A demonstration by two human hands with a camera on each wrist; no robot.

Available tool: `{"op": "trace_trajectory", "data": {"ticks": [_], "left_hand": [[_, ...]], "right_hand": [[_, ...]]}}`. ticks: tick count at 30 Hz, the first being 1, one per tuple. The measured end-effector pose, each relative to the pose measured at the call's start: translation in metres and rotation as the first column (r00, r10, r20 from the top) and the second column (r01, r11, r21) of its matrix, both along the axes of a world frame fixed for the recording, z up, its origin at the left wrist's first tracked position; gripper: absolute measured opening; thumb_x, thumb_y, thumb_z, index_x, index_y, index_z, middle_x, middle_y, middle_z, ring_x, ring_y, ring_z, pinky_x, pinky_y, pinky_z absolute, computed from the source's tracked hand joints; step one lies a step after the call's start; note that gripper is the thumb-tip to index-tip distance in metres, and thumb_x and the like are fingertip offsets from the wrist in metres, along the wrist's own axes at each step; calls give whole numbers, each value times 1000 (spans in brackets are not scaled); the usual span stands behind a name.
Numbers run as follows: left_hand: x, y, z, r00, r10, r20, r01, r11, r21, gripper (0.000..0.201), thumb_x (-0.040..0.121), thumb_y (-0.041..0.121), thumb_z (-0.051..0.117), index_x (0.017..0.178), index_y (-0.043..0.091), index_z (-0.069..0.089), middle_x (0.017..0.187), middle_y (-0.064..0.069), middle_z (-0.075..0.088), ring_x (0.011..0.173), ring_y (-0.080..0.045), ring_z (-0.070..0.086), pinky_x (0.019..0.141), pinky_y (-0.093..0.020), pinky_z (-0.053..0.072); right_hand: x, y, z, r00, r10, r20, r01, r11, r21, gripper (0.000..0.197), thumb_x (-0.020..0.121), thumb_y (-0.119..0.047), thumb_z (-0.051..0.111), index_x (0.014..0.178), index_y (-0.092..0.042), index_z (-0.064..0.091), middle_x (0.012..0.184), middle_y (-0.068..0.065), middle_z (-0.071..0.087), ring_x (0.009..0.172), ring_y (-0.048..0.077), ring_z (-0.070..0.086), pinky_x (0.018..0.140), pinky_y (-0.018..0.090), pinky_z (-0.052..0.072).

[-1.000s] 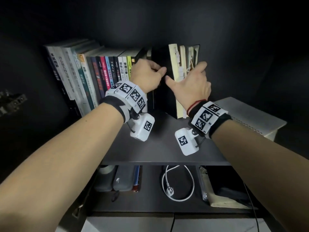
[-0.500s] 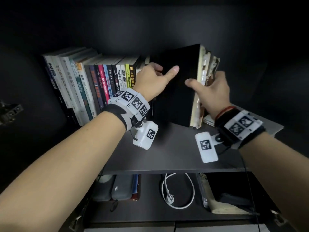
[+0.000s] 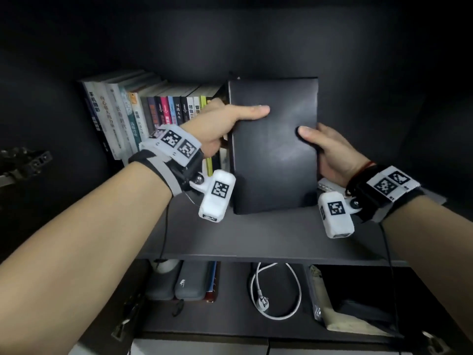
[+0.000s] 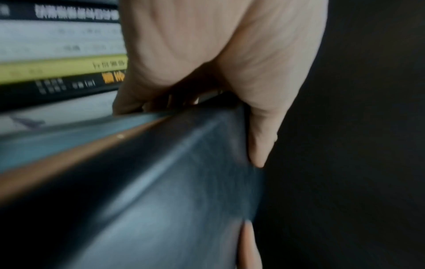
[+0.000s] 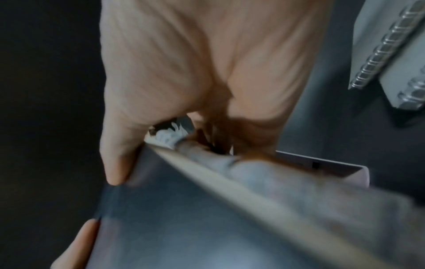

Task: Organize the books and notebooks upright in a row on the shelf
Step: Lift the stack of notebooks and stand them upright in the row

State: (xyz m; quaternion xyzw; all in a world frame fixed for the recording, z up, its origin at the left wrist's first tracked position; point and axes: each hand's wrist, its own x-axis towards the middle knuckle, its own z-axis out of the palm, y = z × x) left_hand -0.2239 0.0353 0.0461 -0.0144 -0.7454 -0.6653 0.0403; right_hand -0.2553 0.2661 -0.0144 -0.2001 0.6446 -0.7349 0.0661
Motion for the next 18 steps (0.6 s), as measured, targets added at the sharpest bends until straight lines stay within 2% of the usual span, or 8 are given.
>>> {"op": "trace_trajectory", "data": {"ticks": [2, 3, 6, 8, 10, 12, 15, 18], "left_hand": [[-8, 1, -14, 987, 134, -88, -139, 989, -54, 111, 35, 61, 100, 127, 9, 65, 126, -4, 72, 120, -21, 67, 106, -43, 50], [-11, 3, -19, 977, 172, -130, -181, 982, -61, 115, 33, 66, 98, 128, 12, 63, 126, -1, 71, 118, -18, 67, 105, -42, 51], [-1, 12, -23, 928, 316, -195, -330, 943, -41, 109, 42, 64, 93, 129, 13, 53, 124, 2, 69, 117, -12, 65, 105, -38, 51], [2, 20, -24, 889, 406, -211, -427, 902, -62, 112, 46, 65, 88, 134, 11, 44, 131, 0, 61, 124, -16, 58, 107, -41, 49], [5, 29, -26, 832, 493, -254, -534, 836, -126, 113, 51, 70, 82, 137, 10, 39, 135, -1, 53, 129, -20, 52, 112, -41, 43], [7, 37, -31, 781, 545, -307, -612, 765, -201, 105, 63, 66, 82, 137, 7, 38, 129, 2, 46, 131, -21, 46, 112, -30, 31], [6, 46, -40, 758, 551, -349, -642, 727, -245, 91, 77, 51, 83, 140, 5, 36, 130, -2, 42, 132, -19, 42, 96, -15, 18], [3, 50, -45, 748, 545, -380, -650, 718, -249, 85, 79, 47, 83, 135, 3, 38, 121, -1, 38, 118, -12, 39, 84, -7, 14]], "right_hand": [[-7, -4, 2, 999, 48, -22, -47, 999, 26, 39, 104, -18, 54, 141, -5, 58, 131, 9, 72, 124, 23, 67, 106, 38, 53], [-10, -6, 4, 998, 58, -26, -57, 998, 30, 39, 106, -17, 51, 142, -3, 56, 135, 10, 70, 127, 24, 66, 109, 38, 51], [-20, -20, 13, 998, 2, -61, 2, 998, 68, 46, 107, -26, 52, 147, -3, 51, 141, 13, 66, 133, 25, 62, 114, 39, 47], [-24, -29, 17, 993, -46, -106, 63, 984, 166, 63, 99, -51, 60, 147, -11, 54, 141, 6, 67, 132, 20, 62, 116, 40, 45], [-27, -37, 18, 973, -116, -199, 177, 929, 325, 72, 96, -63, 54, 147, -13, 53, 144, 1, 63, 132, 14, 58, 115, 27, 41], [-30, -43, 12, 946, -158, -283, 282, 830, 481, 62, 108, -52, 36, 153, -10, 41, 150, 7, 54, 138, 20, 50, 107, 17, 32], [-33, -52, -1, 951, -197, -239, 304, 741, 599, 69, 109, -54, 20, 154, -5, 34, 146, 23, 54, 137, 38, 51, 110, 36, 35], [-40, -59, -11, 944, -288, -161, 316, 644, 697, 87, 104, -64, 9, 152, 4, 34, 112, 33, 64, 101, 42, 66, 110, 44, 45]]}}
